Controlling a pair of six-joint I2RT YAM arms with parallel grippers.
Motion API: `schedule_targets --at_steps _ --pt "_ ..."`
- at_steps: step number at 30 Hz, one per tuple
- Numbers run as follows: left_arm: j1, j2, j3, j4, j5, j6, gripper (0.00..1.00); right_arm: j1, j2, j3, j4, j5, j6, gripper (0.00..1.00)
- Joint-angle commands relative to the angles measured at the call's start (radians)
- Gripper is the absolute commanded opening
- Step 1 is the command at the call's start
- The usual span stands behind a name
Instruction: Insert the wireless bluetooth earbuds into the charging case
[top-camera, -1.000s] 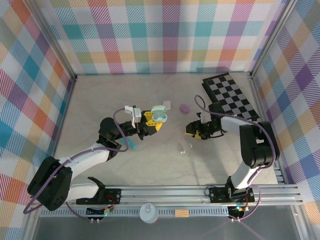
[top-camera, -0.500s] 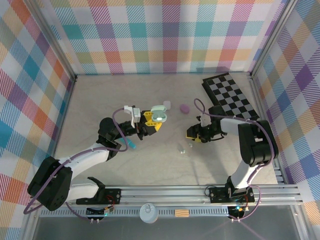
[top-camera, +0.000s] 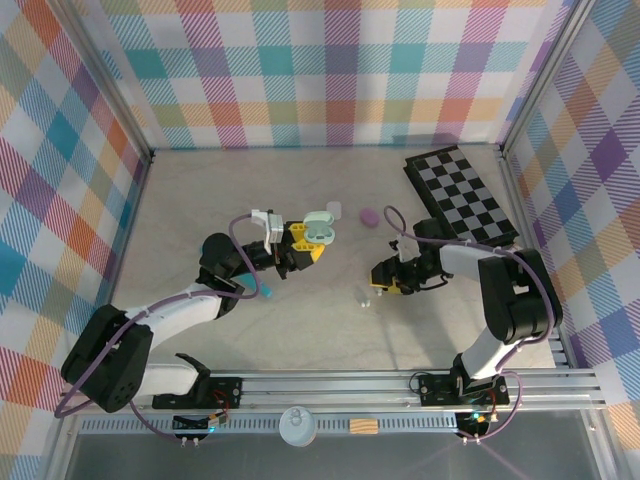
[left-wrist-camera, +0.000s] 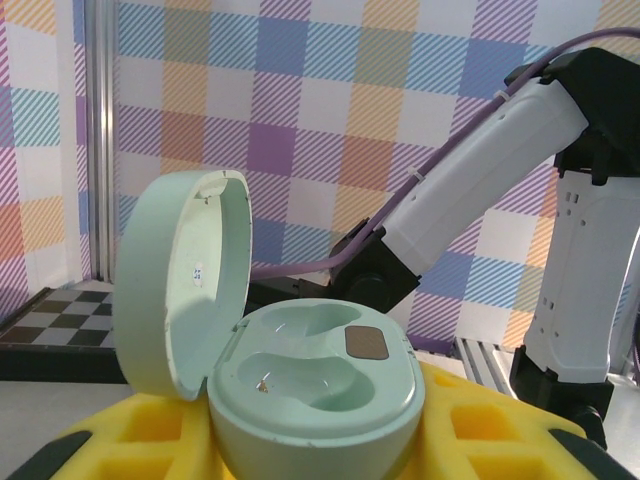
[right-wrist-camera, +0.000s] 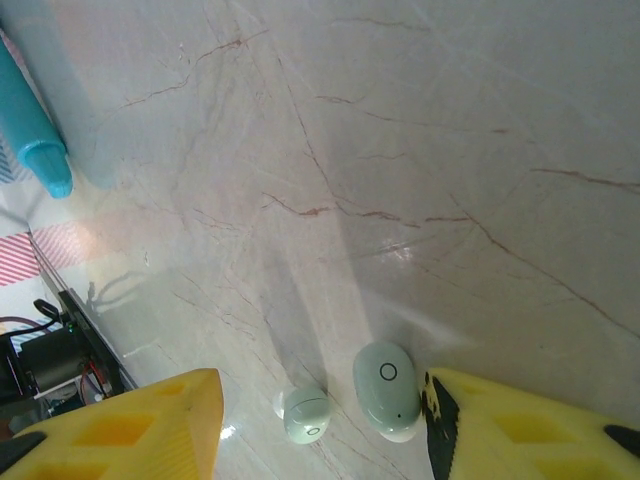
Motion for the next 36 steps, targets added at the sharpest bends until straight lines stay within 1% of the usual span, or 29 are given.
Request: schedule_targets --at_steps 1,5,12,14,22,33,36 --pt "0.010 -0.003 0.023 0.075 0.029 -0.018 0.31 0.005 -0.008 -0.010 -0.016 -0.024 0.000 0.54" --pt "0.011 -0.008 0.025 0.067 0.029 -0.018 0.31 0.006 0.022 0.000 -0.012 -0.023 -0.003 0.52" --pt "0.011 -0.020 0.024 0.056 0.028 -0.018 0.31 0.007 0.041 0.022 -0.038 0.031 -0.002 0.50" --pt "0.011 -0.020 0.025 0.056 0.029 -0.018 0.31 0.007 0.048 0.029 -0.041 0.036 -0.003 0.48" --pt "0.013 -0.020 0.021 0.055 0.028 -0.018 0.31 0.008 0.064 0.037 -0.052 0.060 0.003 0.34" --pt "0.013 -0.022 0.018 0.055 0.028 -0.016 0.31 0.008 0.060 0.039 -0.059 0.082 0.008 0.23" --pt "0.013 -0.021 0.019 0.056 0.028 -0.016 0.31 0.010 0.049 0.039 -0.063 0.090 0.009 0.18"
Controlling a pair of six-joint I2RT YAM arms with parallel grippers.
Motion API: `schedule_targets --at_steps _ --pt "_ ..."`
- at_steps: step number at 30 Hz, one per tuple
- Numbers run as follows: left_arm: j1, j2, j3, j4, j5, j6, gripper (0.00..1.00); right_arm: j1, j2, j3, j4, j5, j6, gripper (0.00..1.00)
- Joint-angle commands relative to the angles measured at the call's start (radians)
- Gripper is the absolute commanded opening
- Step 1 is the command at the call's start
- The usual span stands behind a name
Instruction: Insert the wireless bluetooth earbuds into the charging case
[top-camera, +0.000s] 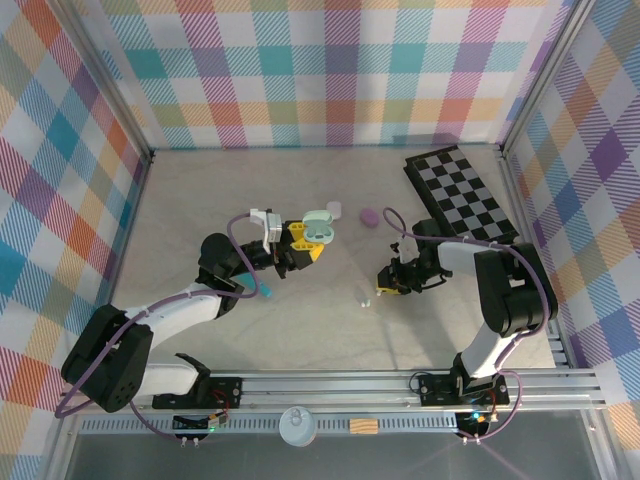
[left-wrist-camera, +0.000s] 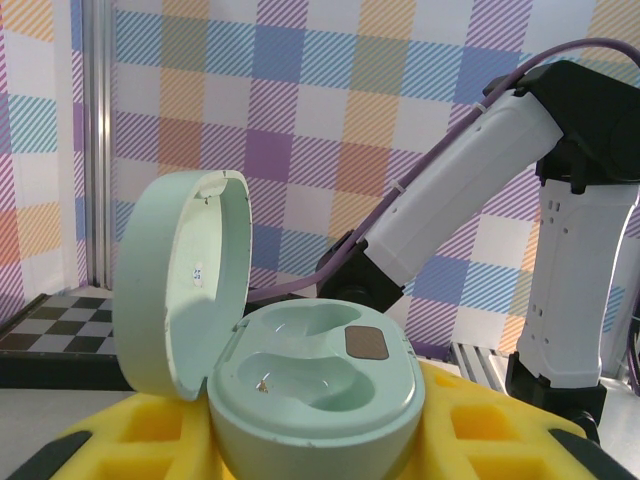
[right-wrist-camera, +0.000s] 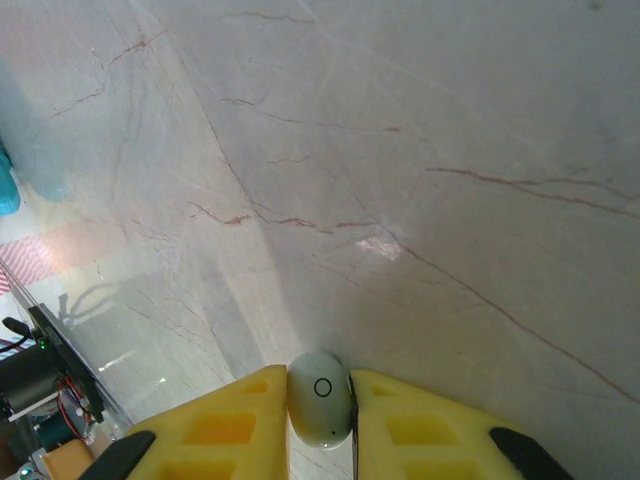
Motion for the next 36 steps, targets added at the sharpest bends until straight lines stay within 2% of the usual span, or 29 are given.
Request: schedule_targets --at_steps 1,7,10,12,16,19,23,28,36 --pt "0.010 -0.019 0.020 0.040 0.021 -0.001 0.31 0.010 -0.009 0.015 -0.024 0.036 0.003 0.18" --pt "0.010 -0.016 0.018 0.039 0.021 0.001 0.31 0.014 -0.093 0.009 -0.049 0.078 0.018 0.17" --pt "0.010 -0.019 0.015 0.038 0.017 0.008 0.31 0.024 -0.172 0.005 -0.064 0.168 0.063 0.16" --pt "0.010 -0.017 0.015 0.035 0.022 0.010 0.31 0.042 -0.226 0.004 -0.073 0.258 0.105 0.15" --pt "0.010 -0.008 0.014 0.049 0.022 0.007 0.31 0.103 -0.330 -0.012 -0.078 0.524 0.221 0.15" --pt "0.012 0.002 0.011 0.059 0.021 0.006 0.31 0.175 -0.367 -0.020 -0.096 0.720 0.270 0.14" --pt "0.015 0.012 0.012 0.069 0.030 0.004 0.31 0.244 -0.373 -0.020 -0.127 0.895 0.337 0.14" --pt "0.015 0.015 0.012 0.060 0.029 0.018 0.31 0.294 -0.370 -0.025 -0.148 1.007 0.404 0.14" --pt "0.015 0.018 0.008 -0.031 -0.018 0.133 0.31 0.319 -0.427 0.012 -0.159 1.008 0.417 0.13"
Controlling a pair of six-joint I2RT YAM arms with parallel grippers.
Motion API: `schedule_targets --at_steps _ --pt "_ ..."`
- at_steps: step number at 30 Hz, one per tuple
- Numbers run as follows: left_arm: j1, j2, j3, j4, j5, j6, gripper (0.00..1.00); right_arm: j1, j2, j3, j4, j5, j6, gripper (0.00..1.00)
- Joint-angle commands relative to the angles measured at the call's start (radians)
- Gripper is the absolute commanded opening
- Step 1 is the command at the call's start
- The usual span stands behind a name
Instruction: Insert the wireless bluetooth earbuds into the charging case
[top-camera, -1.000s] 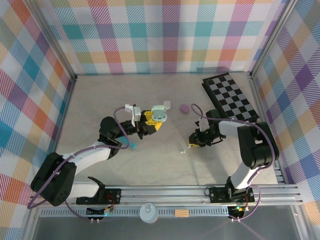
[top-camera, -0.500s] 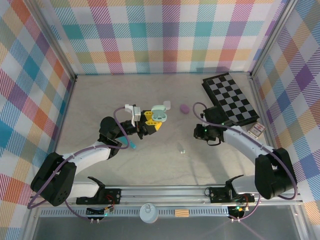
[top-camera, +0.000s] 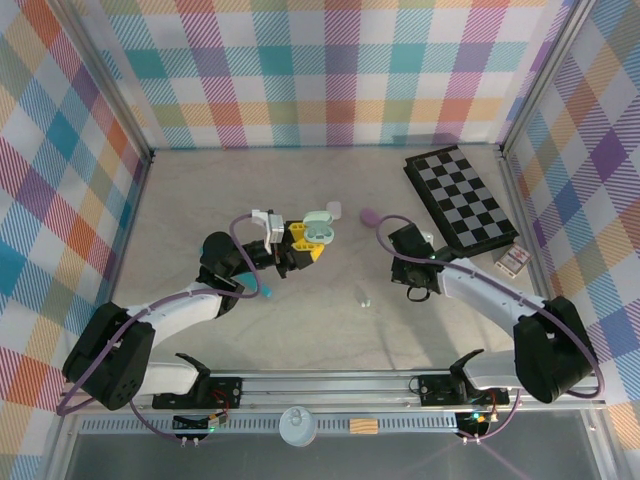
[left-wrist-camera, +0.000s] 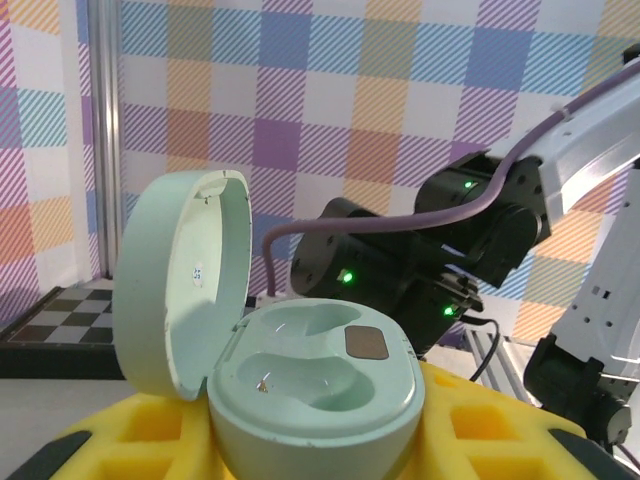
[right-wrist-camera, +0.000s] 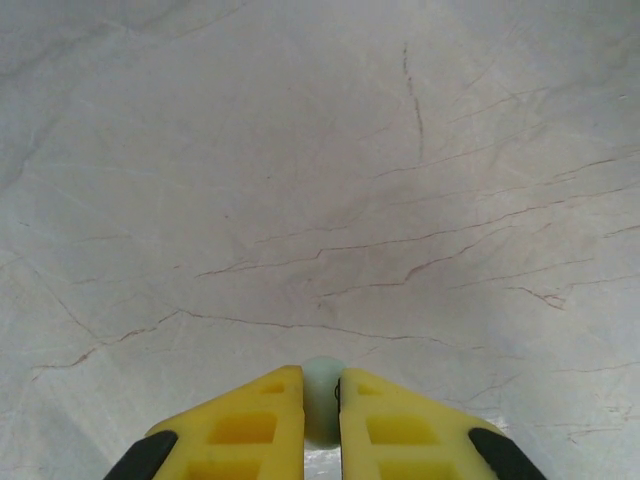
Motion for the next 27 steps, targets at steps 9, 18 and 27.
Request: schedule_targets --at_steps 9,18,27 --pt "0.008 0.073 0.031 0.018 -0.097 0.143 0.31 0.063 -0.116 0.133 -0.098 0.029 0.032 0.13" --pt "0.008 0.095 0.031 0.053 -0.113 0.132 0.31 0.067 -0.099 0.138 -0.048 -0.067 -0.040 0.22" --pt "0.043 0.098 -0.009 0.135 -0.144 0.066 0.31 0.005 -0.015 0.069 0.062 -0.424 -0.037 0.43"
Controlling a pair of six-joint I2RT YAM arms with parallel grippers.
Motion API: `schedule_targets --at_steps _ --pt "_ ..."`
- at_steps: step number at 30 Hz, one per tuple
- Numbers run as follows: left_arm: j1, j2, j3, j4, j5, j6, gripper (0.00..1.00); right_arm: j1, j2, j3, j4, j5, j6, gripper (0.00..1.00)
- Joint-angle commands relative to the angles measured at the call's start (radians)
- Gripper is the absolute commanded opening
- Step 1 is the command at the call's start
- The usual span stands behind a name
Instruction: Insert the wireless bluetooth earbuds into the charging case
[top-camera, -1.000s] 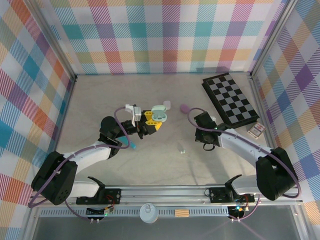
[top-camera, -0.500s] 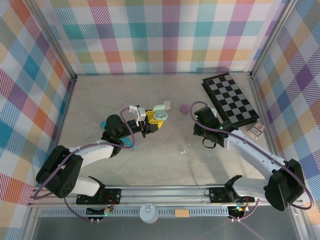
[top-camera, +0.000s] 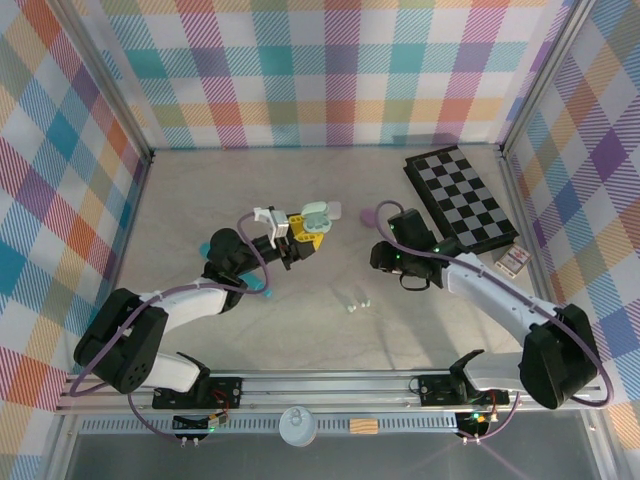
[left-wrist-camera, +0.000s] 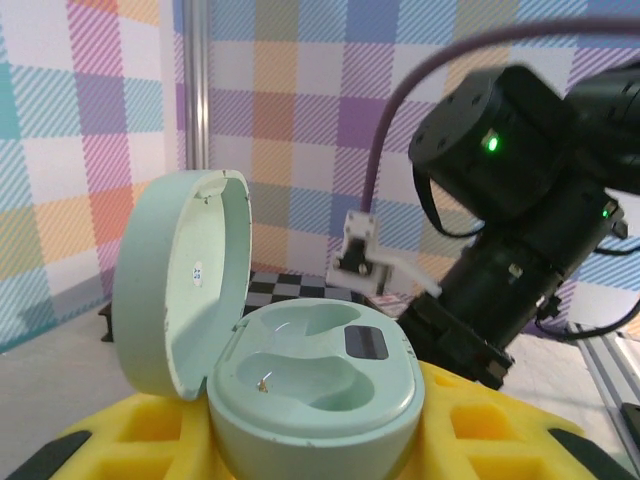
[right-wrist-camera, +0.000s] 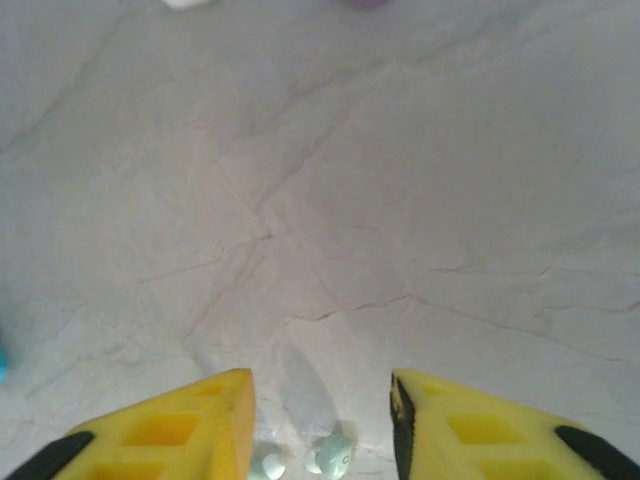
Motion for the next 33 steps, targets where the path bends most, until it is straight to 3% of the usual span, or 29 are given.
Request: schedule_targets --at_steps 1,6,10,33 --pt "0.023 0.002 -0.016 0.111 -0.007 -0.033 0.31 -0.010 0.006 -0.052 0.028 -0.155 0.015 0.43" --pt "0.027 -0.021 -0.014 0.068 0.002 -0.016 0.31 -0.066 -0.007 -0.192 0.179 -0.379 0.113 0.44" --pt "0.027 -0.046 -0.008 0.023 0.011 0.007 0.31 -0.080 0.020 -0.260 0.265 -0.471 0.179 0.45" --pt "0.027 -0.131 -0.010 -0.094 0.018 0.044 0.31 -0.084 0.138 -0.370 0.439 -0.514 0.242 0.43"
